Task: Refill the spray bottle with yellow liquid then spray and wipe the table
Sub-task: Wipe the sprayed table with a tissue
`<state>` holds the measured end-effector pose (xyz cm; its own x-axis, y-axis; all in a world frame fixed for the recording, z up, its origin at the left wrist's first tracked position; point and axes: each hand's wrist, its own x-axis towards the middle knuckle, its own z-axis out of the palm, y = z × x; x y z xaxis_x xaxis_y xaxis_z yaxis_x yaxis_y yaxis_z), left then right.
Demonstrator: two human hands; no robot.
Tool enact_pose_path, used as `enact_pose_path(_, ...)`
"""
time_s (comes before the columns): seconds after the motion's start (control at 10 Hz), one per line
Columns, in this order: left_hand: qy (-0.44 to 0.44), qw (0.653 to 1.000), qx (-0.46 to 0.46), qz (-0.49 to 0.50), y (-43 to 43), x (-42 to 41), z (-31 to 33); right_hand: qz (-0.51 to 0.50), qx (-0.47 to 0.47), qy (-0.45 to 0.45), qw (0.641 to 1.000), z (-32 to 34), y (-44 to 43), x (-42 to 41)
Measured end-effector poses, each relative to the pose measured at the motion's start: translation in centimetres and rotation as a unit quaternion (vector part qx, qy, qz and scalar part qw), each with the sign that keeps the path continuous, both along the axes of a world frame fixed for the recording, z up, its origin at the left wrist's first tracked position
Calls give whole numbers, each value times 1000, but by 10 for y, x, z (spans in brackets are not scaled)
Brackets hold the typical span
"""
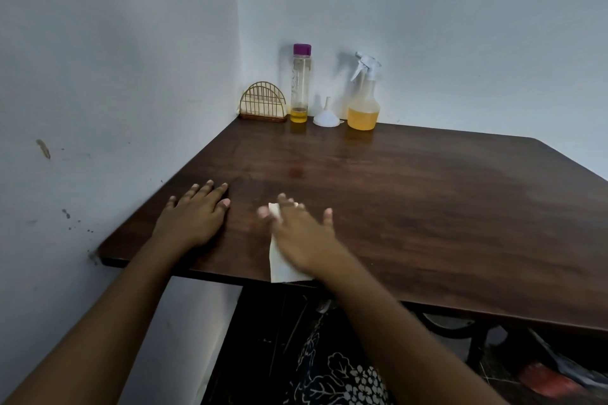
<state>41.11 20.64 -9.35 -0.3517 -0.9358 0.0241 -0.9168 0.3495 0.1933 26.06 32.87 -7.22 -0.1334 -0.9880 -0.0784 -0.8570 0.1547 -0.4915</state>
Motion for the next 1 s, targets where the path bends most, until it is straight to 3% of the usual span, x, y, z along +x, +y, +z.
enact_pose_path(0.1, 6, 1000, -3, -2, 0, 0, 0, 56, -1, -26, 998, 21, 0, -50)
enact_pose_path(0.2, 8, 1000, -5, -2, 0, 0, 0, 185, 69, 48, 979, 17, 3, -57)
enact_pose_path(0.5, 8, 1000, -3, 1, 0, 0, -1, 236, -118, 227, 938, 20, 45, -31)
enact_pose_path(0.6, 3, 1000, -2, -1, 0, 0, 0, 195, -72, 182, 961, 47, 42, -58)
enact_pose_path(0.7, 5, 1000, -1, -1, 1, -1, 1, 64, -179, 103, 976, 65, 11, -76)
enact_pose_path(0.8, 3, 1000, 5, -1, 1, -1, 1, 71, -198, 192, 959, 50, -23, -62)
enact_pose_path(0.9, 4, 1000, 4, -1, 2, 0, 1, 173, -100, 256, 946, 22, -27, -49)
enact_pose_path(1.0, 3, 1000, -3, -2, 1, 0, -1, 252, -88, 234, 935, 14, 5, -58)
